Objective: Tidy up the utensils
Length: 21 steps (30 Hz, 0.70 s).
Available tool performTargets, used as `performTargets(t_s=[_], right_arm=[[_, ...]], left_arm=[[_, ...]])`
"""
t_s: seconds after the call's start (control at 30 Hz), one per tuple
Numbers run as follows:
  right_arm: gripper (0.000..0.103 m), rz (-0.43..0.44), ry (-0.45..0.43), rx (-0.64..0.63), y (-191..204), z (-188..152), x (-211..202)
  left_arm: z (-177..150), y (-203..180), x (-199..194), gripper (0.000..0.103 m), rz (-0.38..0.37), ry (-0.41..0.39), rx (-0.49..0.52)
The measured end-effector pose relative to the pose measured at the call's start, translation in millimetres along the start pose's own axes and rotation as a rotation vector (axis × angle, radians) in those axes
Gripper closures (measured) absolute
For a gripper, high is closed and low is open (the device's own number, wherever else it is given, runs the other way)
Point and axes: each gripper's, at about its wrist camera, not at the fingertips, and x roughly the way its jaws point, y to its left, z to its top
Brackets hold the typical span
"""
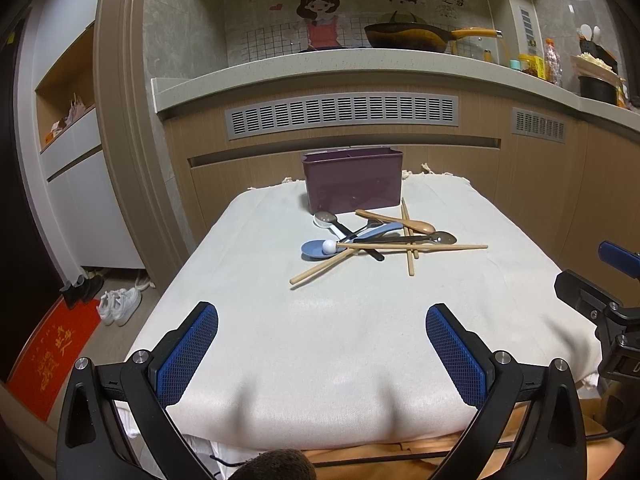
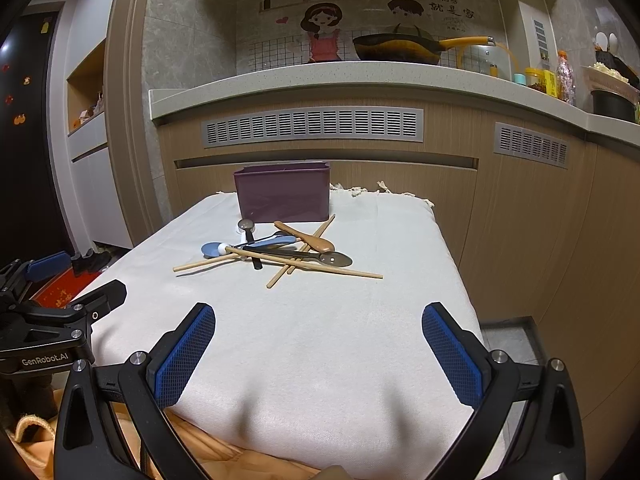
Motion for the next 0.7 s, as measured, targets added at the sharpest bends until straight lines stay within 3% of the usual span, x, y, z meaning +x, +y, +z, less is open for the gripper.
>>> performTargets(t_s=[0.7], right_arm=[[0.000, 0.003, 0.003, 0.004, 0.4, 0.6, 0.0]], left_arm=[[1.5, 1.2, -0.2, 0.000, -0.001, 0.003, 0.000]])
